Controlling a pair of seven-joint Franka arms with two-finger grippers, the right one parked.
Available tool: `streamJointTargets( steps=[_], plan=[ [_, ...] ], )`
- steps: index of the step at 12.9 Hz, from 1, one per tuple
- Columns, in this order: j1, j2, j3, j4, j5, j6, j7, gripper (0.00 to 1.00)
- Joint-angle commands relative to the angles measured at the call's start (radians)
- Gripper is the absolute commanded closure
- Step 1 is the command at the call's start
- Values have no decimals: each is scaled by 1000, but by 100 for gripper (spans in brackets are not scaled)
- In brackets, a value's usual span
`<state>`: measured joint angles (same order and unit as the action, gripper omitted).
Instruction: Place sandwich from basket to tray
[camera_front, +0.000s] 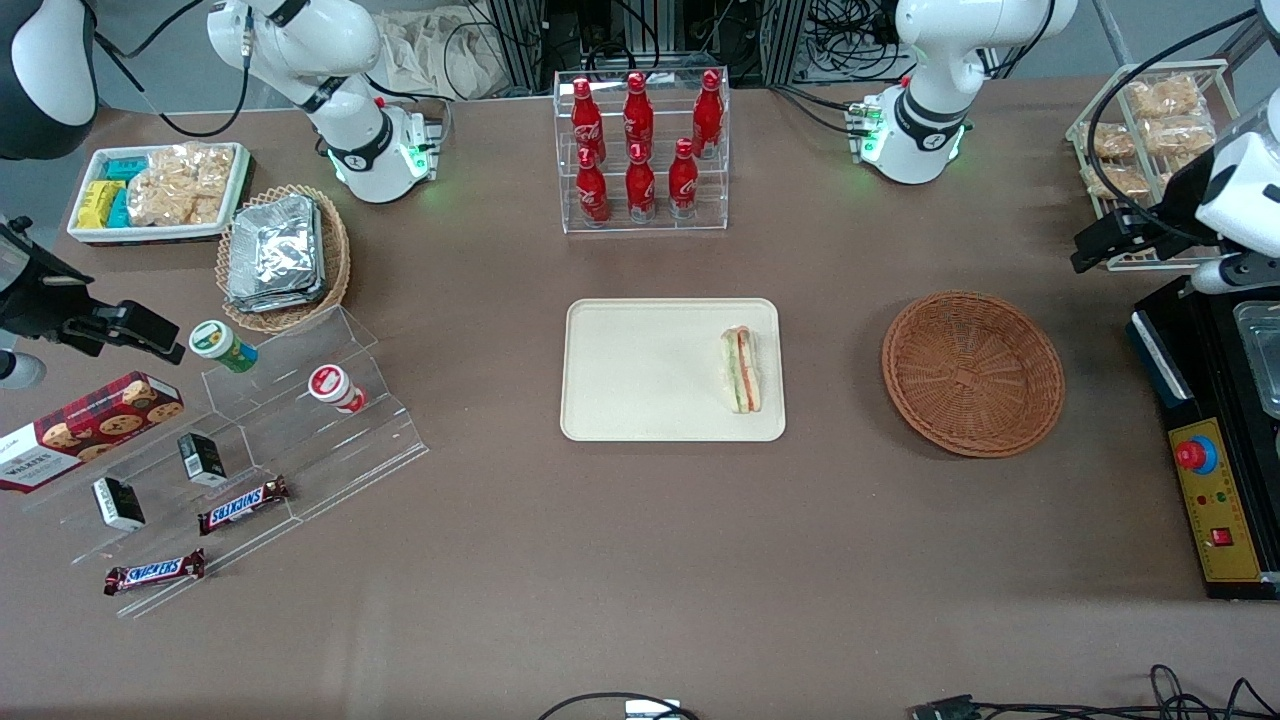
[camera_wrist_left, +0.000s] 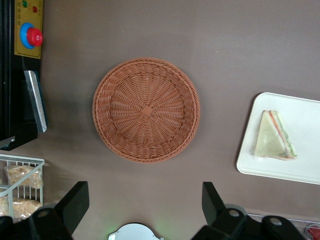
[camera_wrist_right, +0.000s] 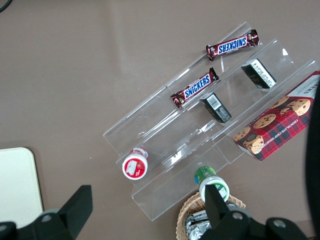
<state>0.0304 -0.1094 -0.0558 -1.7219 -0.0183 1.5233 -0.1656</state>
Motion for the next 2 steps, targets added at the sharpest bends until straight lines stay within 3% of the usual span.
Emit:
streamJointTargets(
  steps=[1,2],
  plan=[
    [-9,17,-27,41,-5,-32,-40,0],
    [-9,19,-35,42,-5,-32,-58,0]
  ],
)
